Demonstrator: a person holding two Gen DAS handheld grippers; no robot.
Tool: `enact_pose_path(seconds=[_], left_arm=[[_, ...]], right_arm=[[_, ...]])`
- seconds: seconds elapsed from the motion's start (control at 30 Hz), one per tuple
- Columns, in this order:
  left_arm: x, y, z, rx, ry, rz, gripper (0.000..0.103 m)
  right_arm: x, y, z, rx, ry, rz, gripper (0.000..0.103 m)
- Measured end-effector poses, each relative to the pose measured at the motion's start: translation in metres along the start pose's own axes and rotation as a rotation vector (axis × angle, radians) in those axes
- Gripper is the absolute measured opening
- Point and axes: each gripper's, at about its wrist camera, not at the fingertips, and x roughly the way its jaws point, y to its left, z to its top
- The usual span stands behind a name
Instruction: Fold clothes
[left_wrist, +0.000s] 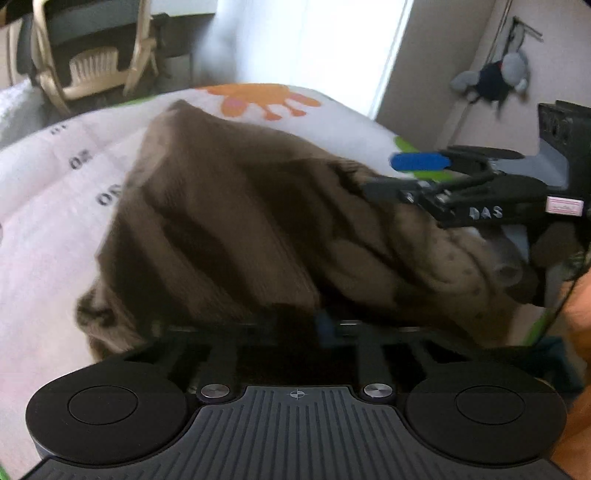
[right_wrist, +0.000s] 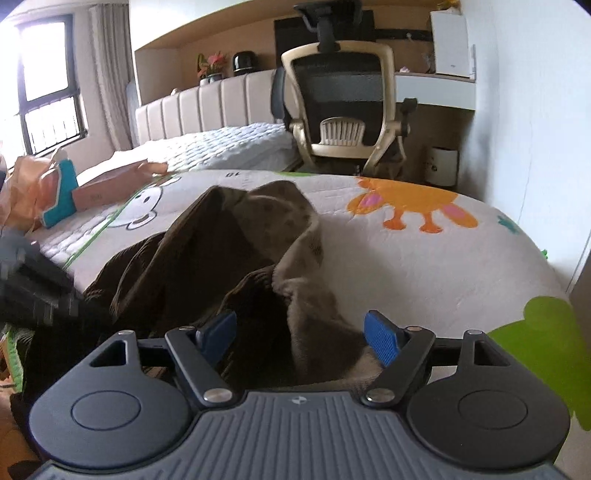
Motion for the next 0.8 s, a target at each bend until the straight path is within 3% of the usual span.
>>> enact_pose_path(seconds=[0.1,0.2,0.33,0.4,0.43,0.47,0.5,0.53,0.6,0.7,0.8], left_arm=[[-0.019,0.019,0.009,-0.028,-0.061,0.053,0.006],[-0.049,0.053,0.027,-0.011,-0.177,0.247,0.003],[-0.079,0.12,0.038,-0.142,-0.237,0.448,0.003],[-0.082,0.115,0.03,-0.165,-0.224,0.362,0.012],[-0.083,0.113,0.027,-0.177,-0.217,0.318,0.032],[-0.084,0.11,0.023,-0.188,-0.21,0.275,0.047],[-0.08,0.099,0.019,-0.167,-0.197,0.24,0.07],[-0.075,0.088,0.016,-0.145,-0.184,0.205,0.081],[-0.065,0.066,0.01,-0.108,-0.155,0.152,0.086],[-0.057,0.047,0.002,-0.087,-0.132,0.096,0.094],[-0.064,0.05,-0.006,-0.092,-0.136,0.117,0.1]], right_arm=[[-0.005,0.009,0.003,-0.034,-0.002,0.025,0.077],[-0.015,0.018,0.008,-0.049,-0.026,0.053,0.077],[-0.027,0.036,0.01,-0.088,-0.013,0.139,0.077],[-0.027,0.047,0.009,-0.111,0.014,0.176,0.077],[-0.026,0.052,0.008,-0.12,0.026,0.195,0.077],[-0.023,0.058,0.009,-0.117,0.034,0.22,0.077],[-0.018,0.061,0.012,-0.097,0.043,0.252,0.07],[-0.014,0.064,0.014,-0.078,0.053,0.284,0.056],[-0.003,0.07,0.02,-0.038,0.078,0.345,0.044],[0.02,0.077,0.033,-0.029,0.135,0.38,0.043],[0.05,0.086,0.045,-0.052,0.214,0.409,0.043]])
